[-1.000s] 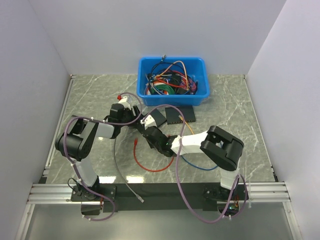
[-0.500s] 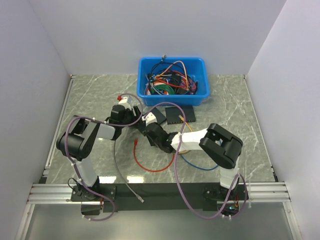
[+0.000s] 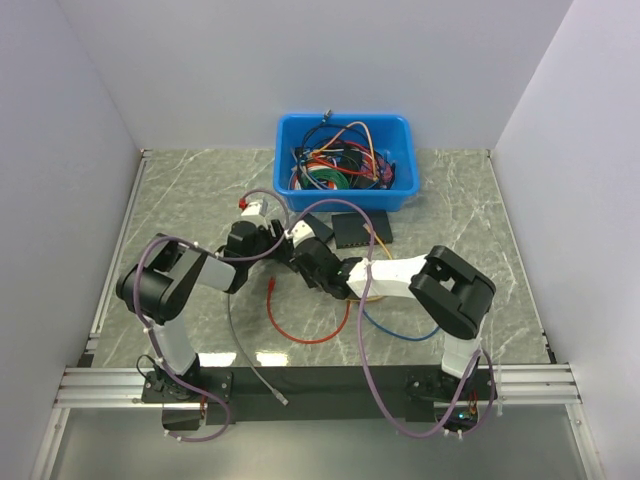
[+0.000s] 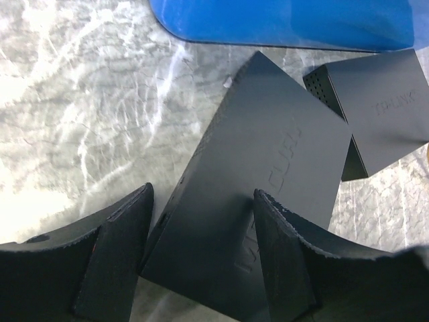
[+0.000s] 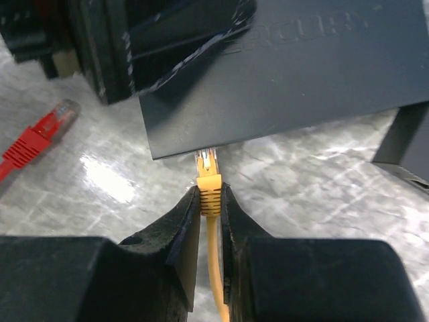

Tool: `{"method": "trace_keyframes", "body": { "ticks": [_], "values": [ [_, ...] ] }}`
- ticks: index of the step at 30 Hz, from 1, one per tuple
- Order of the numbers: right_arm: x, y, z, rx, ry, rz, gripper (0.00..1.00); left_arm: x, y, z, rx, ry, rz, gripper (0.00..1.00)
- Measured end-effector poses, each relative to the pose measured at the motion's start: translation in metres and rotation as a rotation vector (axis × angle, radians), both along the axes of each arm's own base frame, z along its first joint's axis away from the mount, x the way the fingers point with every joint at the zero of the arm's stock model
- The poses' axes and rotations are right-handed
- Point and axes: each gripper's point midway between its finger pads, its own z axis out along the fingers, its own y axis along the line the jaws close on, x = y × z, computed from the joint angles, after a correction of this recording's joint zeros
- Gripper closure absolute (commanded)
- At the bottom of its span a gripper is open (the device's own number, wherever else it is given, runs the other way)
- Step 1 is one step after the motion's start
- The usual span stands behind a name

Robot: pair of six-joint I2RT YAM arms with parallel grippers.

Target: Insert the plug into the switch port

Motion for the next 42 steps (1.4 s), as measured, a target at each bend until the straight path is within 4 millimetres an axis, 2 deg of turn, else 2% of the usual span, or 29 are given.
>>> {"method": "trace_keyframes", "body": {
  "ticks": [13, 23, 42],
  "values": [
    [-0.003, -0.012, -0.005, -0.062, 0.027, 0.039, 1.00, -0.020, -0.008, -0.005, 0.011, -0.082, 0.041, 0.36],
    [-0.010, -0.026, -0.008, -0.108, 0.013, 0.103, 1.00, -0.047, -0.020, -0.005, 0.010, -0.129, 0.088, 0.36],
    [-0.010, -0.026, -0.007, -0.068, 0.077, 0.171, 1.00, -0.051, -0.026, -0.004, 0.046, -0.149, 0.164, 0.36]
  ]
}}
